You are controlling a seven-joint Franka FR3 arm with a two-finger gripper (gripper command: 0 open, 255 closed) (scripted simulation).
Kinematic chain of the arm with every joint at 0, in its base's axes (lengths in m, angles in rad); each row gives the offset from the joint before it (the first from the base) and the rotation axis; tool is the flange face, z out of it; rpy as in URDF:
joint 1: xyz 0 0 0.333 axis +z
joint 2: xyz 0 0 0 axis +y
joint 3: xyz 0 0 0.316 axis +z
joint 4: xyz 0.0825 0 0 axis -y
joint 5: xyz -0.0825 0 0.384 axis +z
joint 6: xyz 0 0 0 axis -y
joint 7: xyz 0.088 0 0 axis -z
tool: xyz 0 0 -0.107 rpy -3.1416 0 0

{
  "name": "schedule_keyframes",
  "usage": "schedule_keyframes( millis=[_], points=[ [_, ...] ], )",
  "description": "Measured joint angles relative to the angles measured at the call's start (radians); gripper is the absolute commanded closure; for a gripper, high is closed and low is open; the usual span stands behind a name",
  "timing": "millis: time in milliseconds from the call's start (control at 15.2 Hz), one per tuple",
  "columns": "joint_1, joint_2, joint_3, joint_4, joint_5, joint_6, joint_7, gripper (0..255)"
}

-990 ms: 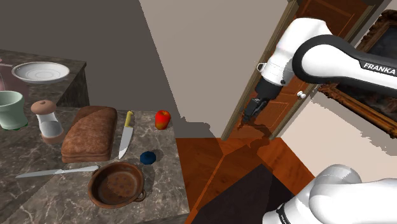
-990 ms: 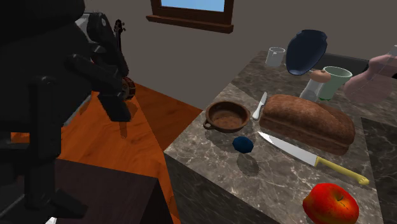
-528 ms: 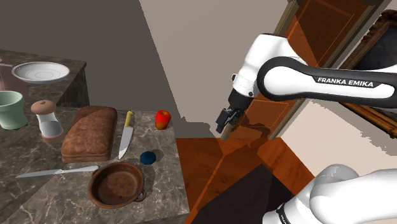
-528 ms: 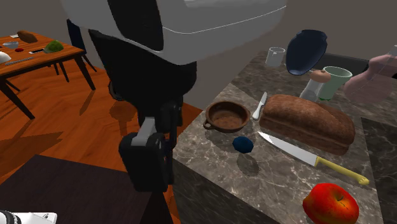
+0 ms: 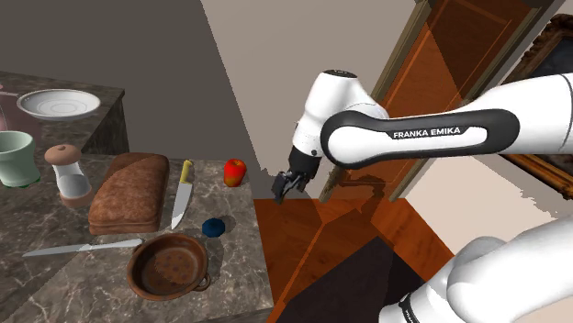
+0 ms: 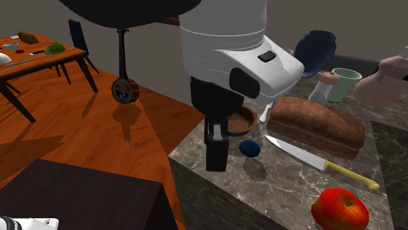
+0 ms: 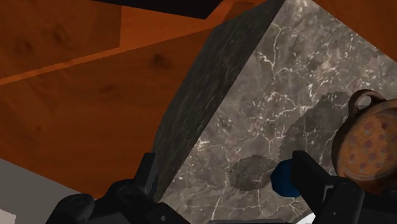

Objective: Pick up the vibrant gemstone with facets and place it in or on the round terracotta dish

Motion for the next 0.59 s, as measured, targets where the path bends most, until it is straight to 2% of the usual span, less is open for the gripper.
schedule_keyframes(
  millis=[396,594],
  points=[
    [0.011,0.252,0.074,0.127,-0.128,0.109,0.162,0],
    [0.031,0.374,0.081,0.189,-0.208,0.152,0.238,0]
  ],
)
